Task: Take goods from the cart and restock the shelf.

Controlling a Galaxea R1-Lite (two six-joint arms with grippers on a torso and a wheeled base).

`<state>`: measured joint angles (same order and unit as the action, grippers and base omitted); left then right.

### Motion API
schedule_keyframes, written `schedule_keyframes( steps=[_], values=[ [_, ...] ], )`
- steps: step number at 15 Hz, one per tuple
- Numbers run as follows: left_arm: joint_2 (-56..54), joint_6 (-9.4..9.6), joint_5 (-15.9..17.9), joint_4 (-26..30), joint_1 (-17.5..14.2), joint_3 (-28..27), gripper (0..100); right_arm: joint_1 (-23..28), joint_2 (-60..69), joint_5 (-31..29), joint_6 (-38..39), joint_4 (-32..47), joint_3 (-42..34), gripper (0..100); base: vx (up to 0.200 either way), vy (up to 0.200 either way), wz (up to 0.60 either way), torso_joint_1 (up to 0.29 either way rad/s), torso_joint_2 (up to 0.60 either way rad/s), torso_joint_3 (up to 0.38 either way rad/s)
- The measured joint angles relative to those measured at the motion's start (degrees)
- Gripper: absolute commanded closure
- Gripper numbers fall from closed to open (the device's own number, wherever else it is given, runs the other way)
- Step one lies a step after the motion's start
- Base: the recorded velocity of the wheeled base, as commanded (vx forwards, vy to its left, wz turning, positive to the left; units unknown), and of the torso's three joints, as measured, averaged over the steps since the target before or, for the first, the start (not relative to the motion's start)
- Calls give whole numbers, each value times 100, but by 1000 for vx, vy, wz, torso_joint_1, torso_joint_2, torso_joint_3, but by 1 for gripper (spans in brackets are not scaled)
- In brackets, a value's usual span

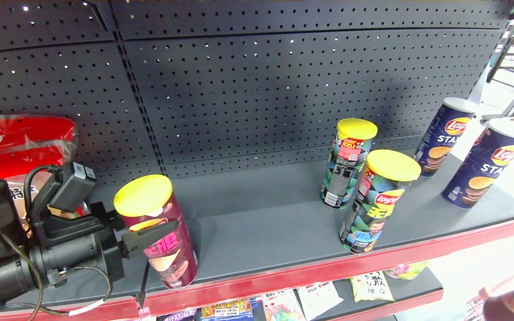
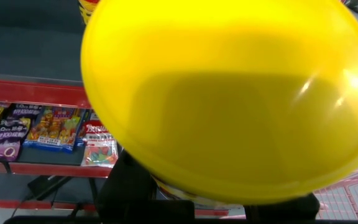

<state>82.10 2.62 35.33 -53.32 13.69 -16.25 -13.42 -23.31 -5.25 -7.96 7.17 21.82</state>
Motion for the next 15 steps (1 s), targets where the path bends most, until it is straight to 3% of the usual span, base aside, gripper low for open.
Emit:
schedule_keyframes(
  steps=[3,4,15],
  values=[
    [-13,17,2,-21,0,44,100,4,-1,-2,-2,-4,6,100,0,0,0,0,0,0],
    [-18,17,-5,-22,0,57,0,4,-1,-2,-2,-2,9,100,0,0,0,0,0,0],
    [-374,-11,-115,1,-35,453,0,0,0,0,0,5,74,100,0,0,0,0,0,0]
  ],
)
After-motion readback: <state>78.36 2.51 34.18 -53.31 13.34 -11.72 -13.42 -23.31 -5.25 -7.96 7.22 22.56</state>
